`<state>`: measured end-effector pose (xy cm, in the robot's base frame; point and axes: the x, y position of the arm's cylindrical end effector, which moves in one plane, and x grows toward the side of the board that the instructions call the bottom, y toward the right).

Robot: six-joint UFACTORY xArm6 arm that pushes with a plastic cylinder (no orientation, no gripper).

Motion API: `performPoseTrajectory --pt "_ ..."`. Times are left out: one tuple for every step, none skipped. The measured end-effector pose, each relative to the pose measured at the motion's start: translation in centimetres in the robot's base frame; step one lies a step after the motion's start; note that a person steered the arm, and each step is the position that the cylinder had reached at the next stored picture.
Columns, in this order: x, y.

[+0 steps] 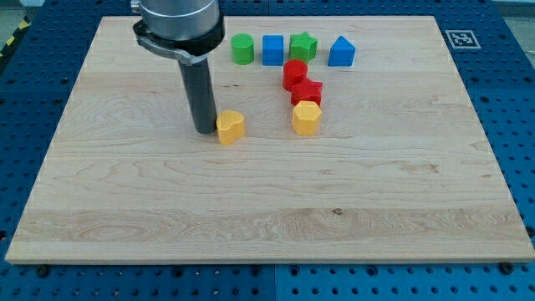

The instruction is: Slide the yellow blocks vertically to the bottom side of the red star

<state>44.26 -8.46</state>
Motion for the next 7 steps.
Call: performPoseTrajectory --pt "0.1 2.7" --pt "0.9 4.6" --pt "2.0 5.6" --pt "2.1 6.8" --pt "2.2 7.7" --pt "2.2 8.3" --pt "2.4 9.2"
